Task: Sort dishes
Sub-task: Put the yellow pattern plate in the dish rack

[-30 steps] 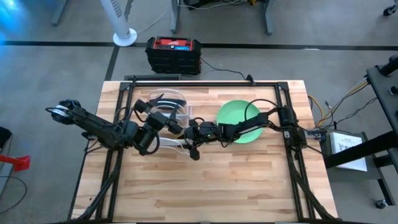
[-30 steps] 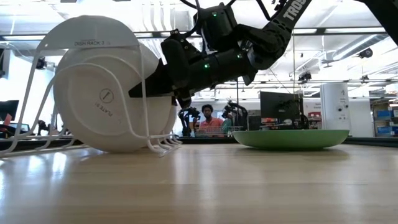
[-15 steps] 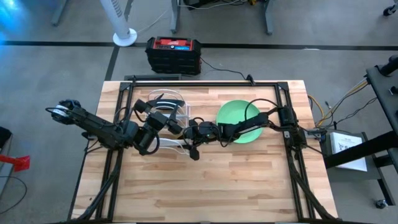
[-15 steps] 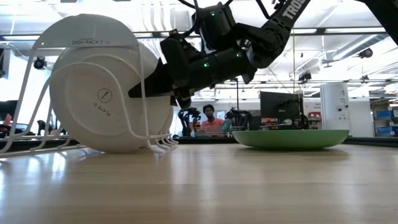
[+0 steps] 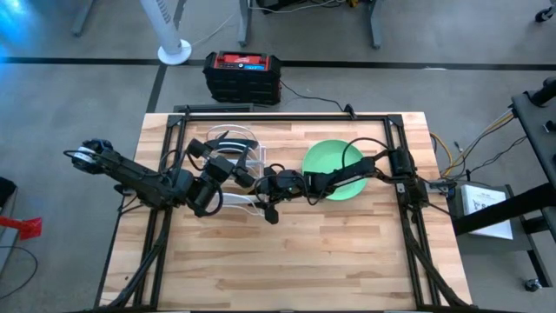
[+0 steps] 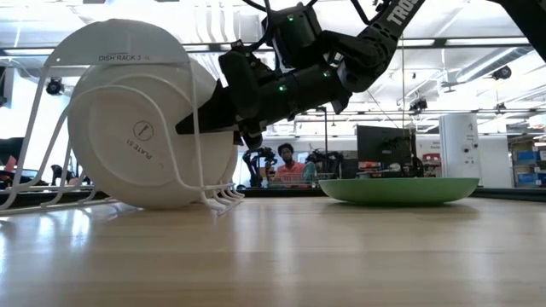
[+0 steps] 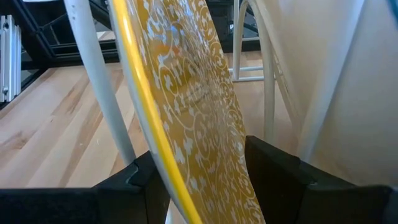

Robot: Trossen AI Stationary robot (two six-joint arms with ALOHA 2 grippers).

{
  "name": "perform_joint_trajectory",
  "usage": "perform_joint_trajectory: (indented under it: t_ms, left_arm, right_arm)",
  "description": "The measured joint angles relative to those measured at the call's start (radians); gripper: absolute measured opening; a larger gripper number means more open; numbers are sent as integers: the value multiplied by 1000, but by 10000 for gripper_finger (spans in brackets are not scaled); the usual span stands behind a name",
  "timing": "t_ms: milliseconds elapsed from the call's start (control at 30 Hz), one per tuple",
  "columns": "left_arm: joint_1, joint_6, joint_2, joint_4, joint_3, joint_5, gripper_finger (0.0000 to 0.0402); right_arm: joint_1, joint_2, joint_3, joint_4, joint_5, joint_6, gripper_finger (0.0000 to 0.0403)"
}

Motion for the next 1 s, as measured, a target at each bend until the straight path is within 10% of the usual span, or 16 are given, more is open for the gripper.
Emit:
perform_joint_trajectory:
  t_ms: [1000]
  left_arm:
    - [0,-7,0,0,0,0,296]
  right_arm:
    - [-1,-79,-2,-180,-3,-43,212]
